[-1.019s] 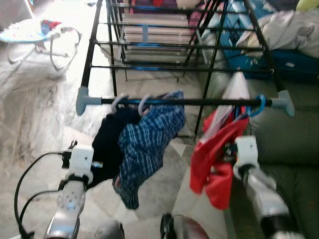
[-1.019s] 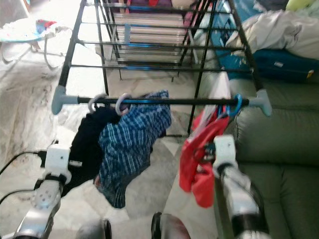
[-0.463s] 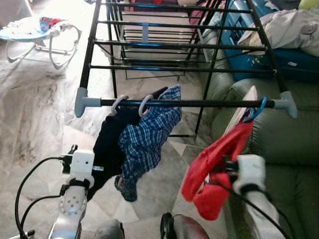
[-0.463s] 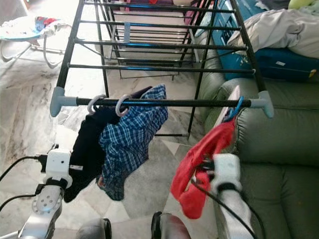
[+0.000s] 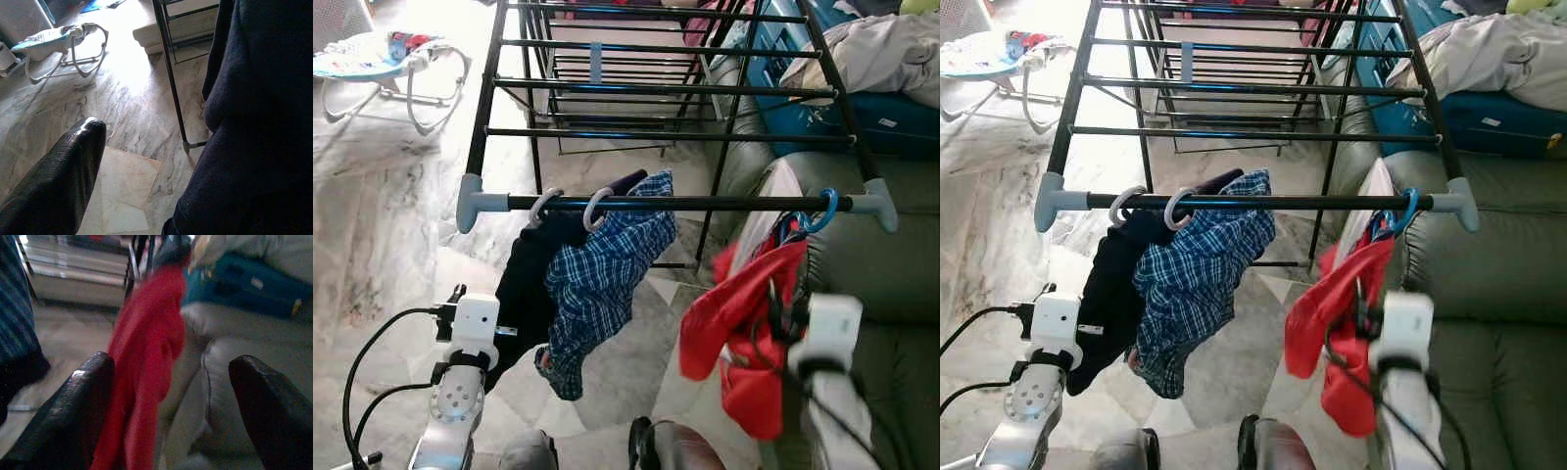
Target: Hang hanger
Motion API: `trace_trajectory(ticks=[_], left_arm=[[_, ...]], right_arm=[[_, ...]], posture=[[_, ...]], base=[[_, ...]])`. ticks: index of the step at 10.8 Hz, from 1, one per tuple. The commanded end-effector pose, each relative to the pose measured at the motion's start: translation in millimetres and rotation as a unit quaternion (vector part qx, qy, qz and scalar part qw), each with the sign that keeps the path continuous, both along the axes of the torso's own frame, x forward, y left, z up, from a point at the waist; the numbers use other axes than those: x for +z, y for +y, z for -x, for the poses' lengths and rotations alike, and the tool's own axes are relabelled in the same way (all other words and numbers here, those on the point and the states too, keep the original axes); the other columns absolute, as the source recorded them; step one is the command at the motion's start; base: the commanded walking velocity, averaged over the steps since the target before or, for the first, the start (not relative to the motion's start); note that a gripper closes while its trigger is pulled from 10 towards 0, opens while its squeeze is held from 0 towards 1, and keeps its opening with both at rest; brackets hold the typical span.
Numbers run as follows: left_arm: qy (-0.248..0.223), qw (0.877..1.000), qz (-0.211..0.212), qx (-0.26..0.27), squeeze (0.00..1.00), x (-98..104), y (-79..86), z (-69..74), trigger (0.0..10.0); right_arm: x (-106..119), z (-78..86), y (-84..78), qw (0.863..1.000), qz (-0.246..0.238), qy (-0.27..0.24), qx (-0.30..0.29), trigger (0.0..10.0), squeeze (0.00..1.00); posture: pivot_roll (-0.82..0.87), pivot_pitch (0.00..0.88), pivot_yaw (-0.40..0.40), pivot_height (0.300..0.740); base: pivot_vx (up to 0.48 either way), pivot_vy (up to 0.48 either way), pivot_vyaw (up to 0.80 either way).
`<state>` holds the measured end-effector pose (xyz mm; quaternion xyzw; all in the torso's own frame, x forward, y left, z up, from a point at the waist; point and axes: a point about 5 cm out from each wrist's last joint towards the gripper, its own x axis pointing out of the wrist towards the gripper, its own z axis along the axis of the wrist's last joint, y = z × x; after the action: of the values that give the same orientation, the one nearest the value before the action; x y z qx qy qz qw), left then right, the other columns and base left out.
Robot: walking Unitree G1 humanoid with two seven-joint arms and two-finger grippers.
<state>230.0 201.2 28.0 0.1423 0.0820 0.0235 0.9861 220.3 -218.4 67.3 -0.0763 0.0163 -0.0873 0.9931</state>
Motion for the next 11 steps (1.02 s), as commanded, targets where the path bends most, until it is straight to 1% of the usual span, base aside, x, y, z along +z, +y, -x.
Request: trace_trajectory(ticks=[1,4,11], left_arm=[[0.023,1.000,-0.003,0.006,0.00,-7.5,2.8,6.0,10.0],[0.018,1.000,-0.004,0.010,0.00,-6.0,5.6,4.7,10.0],[0.016,1.000,0.000,0.010,0.00,-5.6,4.0,1.3,10.0]], right_arm=[[-3.1,4.8,-2.9,1.000,-0.004,0.007,-0.005,10.0,1.00],[-8.2,5.1,-3.9,1.000,-0.001,0.019,-0.003,10.0,1.00],[-8.1,1.1,-3.2,1.000,0.008,0.018,0.002,10.0,1.00]], posture=[[-0.01,0.158,-0.059,0.740],[-0.01,0.154,-0.063,0.740],[-0.01,0.148,-0.068,0.740]], base=[[0.000,0.000,0.00],[-0.278,0.000,0.00],[-0.296,0.000,0.00]])
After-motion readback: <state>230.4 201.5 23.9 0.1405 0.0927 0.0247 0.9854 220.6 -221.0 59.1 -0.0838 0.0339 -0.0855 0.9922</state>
